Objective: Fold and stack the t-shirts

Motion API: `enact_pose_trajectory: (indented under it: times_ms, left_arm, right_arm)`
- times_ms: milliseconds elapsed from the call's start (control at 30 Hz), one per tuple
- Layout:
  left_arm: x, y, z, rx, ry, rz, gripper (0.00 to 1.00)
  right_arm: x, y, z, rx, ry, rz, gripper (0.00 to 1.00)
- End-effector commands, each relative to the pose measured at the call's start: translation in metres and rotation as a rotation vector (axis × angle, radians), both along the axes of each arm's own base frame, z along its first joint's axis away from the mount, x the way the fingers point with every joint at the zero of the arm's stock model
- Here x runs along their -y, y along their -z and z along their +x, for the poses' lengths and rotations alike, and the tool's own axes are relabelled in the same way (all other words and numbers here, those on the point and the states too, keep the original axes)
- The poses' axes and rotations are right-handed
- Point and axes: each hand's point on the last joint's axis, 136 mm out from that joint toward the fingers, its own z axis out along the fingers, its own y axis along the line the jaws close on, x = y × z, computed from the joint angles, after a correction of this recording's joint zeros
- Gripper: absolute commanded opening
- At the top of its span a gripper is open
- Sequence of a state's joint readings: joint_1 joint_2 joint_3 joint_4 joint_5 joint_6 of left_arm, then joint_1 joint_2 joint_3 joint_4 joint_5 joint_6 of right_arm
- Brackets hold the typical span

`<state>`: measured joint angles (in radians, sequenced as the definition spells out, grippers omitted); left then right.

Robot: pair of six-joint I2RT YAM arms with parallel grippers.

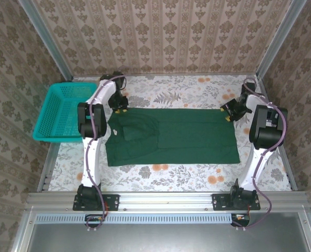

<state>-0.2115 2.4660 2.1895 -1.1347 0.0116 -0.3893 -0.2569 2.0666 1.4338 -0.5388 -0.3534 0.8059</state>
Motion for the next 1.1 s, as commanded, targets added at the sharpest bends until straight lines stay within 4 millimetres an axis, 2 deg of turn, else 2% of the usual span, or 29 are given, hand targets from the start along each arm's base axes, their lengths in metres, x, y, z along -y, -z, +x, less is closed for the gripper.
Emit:
enact_pose_trajectory:
  times_ms: [0,200,300,433,533,600,767,967,1067]
  left_arm:
    - [-0.012,0.006,0.002,-0.030,-0.043,0.032,0.30]
    - [0.005,-0.029,0.024,0.076,-0.067,-0.043,0.40]
    - [0.018,-0.050,0.029,0.133,-0.076,-0.077,0.47]
    - [0.041,-0.073,0.024,0.196,-0.081,-0.097,0.50]
    - [0.061,-0.079,0.010,0.199,-0.109,-0.129,0.46]
    - [0.073,-0.078,0.001,0.190,-0.123,-0.133,0.43]
    - [0.086,-0.058,-0.023,0.122,-0.186,-0.095,0.35]
    - [0.083,-0.025,-0.050,0.014,-0.371,-0.059,0.31]
    - [0.082,-0.008,-0.050,-0.031,-0.408,-0.033,0.31]
  right_arm:
    - [0.010,0.002,-0.009,-0.039,0.044,-0.020,0.53]
    - [0.003,-0.045,-0.005,0.068,0.002,-0.061,0.56]
    - [-0.010,-0.069,-0.012,0.119,-0.054,-0.083,0.58]
    - [-0.046,-0.092,-0.028,0.165,-0.187,-0.108,0.58]
    - [-0.080,-0.098,-0.047,0.173,-0.306,-0.131,0.59]
    - [-0.101,-0.095,-0.062,0.165,-0.382,-0.144,0.59]
    - [-0.145,-0.078,-0.107,0.111,-0.546,-0.157,0.60]
    - [-0.174,-0.079,-0.152,0.055,-0.713,-0.197,0.62]
    - [-0.178,-0.089,-0.169,0.038,-0.802,-0.215,0.62]
